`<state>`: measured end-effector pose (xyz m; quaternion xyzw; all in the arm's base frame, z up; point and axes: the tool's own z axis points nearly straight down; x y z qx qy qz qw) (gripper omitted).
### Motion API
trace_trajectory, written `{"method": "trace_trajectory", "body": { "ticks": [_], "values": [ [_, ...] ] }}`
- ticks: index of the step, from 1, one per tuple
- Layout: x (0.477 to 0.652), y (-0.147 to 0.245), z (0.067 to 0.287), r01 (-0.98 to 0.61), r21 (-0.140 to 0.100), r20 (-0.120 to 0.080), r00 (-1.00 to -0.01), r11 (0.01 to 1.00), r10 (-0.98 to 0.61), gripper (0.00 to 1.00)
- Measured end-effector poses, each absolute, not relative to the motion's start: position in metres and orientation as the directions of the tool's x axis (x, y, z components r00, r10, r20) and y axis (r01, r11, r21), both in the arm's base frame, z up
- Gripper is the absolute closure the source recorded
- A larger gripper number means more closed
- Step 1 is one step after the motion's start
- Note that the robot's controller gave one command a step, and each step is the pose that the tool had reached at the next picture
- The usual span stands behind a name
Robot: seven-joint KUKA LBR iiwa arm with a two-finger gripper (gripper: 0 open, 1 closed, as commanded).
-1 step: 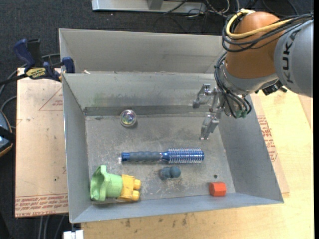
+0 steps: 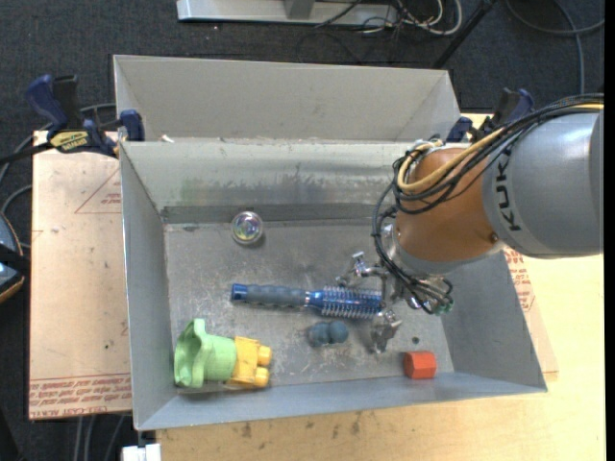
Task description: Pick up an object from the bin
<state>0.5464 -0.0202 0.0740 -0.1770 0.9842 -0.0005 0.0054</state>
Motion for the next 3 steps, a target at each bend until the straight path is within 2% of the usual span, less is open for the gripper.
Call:
{"method": "trace_trajectory", "body": {
  "ticks": [1, 2, 3],
  "values": [
    [0.548, -0.020, 0.077, -0.349, -0.004, -0.012, -0.937, 0.937, -0.349, 1.00],
    [0.541, -0.021, 0.197, -0.647, -0.004, -0.006, -0.763, 0.763, -0.647, 1.00],
    [0.540, -0.016, 0.385, -0.879, -0.008, -0.006, -0.477, 0.477, -0.879, 1.00]
  ]
}}
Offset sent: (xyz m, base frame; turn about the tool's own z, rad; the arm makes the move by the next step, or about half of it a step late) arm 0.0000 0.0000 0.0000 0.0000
